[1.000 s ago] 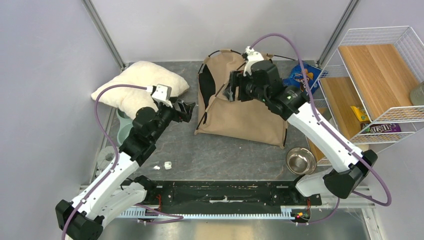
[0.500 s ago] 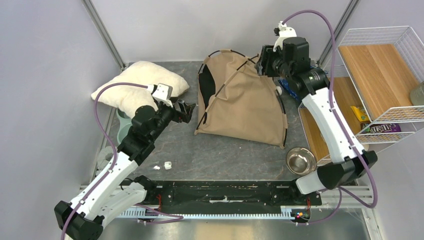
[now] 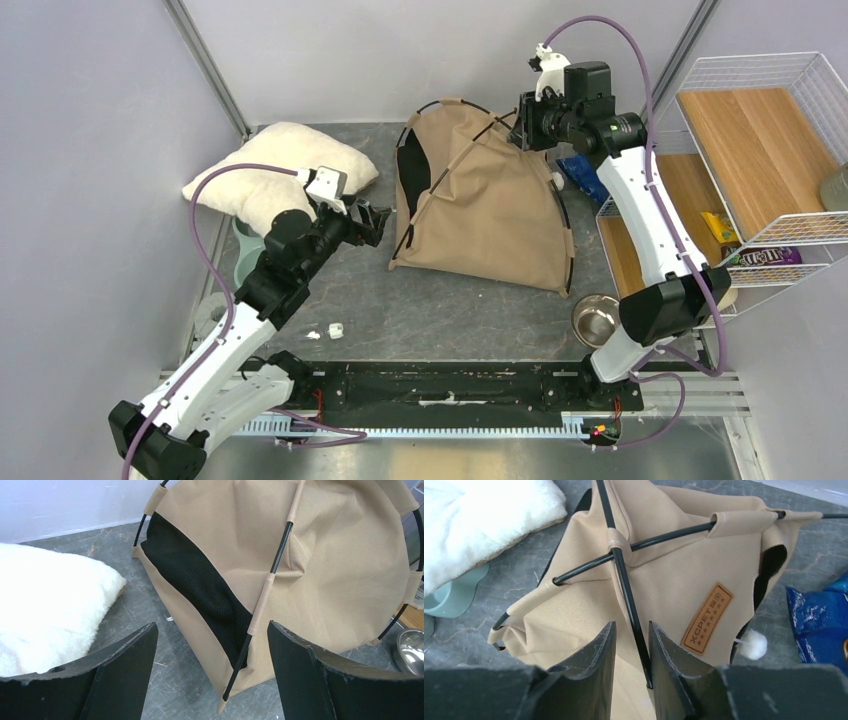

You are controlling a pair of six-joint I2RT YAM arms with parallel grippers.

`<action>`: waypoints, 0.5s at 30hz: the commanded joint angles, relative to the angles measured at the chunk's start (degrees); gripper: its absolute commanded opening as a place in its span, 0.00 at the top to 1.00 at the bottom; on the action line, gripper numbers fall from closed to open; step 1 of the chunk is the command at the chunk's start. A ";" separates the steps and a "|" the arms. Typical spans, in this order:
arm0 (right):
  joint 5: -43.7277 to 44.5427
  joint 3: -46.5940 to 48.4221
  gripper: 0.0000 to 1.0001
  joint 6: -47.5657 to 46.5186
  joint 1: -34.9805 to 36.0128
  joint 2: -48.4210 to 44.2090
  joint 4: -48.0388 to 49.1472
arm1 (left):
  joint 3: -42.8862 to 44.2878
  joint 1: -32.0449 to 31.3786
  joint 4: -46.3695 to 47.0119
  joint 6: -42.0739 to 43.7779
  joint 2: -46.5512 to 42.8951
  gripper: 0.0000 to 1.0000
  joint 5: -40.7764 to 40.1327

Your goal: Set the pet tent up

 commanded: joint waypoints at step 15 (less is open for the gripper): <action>-8.28 8.69 1.00 0.63 -0.03 1.12 0.63 | 4.43 -0.13 -1.04 3.20 -1.29 0.14 -0.80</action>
